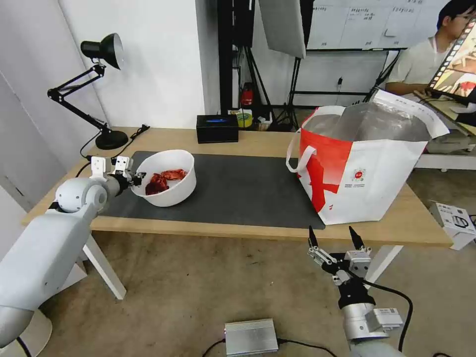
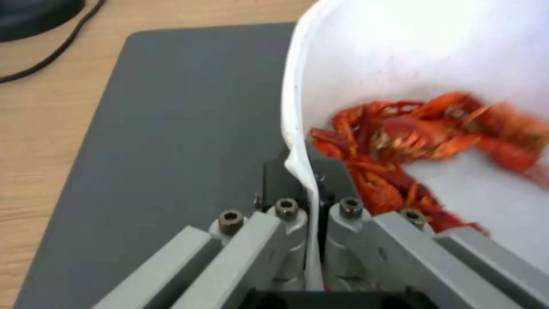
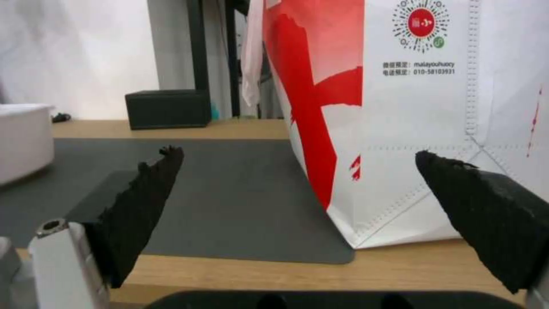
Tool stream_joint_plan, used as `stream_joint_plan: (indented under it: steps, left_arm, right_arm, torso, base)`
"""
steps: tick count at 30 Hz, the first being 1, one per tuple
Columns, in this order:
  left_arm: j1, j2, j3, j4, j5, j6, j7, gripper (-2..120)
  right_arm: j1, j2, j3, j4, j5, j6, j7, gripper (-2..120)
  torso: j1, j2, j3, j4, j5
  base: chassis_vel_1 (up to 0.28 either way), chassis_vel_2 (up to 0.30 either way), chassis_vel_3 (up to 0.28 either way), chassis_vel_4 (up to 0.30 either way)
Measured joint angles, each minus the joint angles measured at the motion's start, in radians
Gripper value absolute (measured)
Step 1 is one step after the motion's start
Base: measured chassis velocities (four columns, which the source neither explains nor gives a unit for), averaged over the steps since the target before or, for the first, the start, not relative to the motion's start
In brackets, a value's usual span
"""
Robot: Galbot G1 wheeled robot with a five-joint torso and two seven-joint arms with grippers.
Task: Pick up the trash from the table and place it into the takeout bag.
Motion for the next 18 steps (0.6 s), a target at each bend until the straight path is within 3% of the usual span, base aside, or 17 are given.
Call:
stream_joint_plan:
  steps: [18]
  left_arm:
    - [0.035, 0.011, -0.021, -0.139, -0.157, 0.033, -0.094, 0]
  right_arm:
    - [0.000, 0.000, 0.000, 0.000, 0.000, 0.000, 0.000, 100]
  torso:
    - [0.000, 0.000, 0.000, 0.0000, 0.0003]
  base:
    - [0.000, 0.000, 0.000, 0.000]
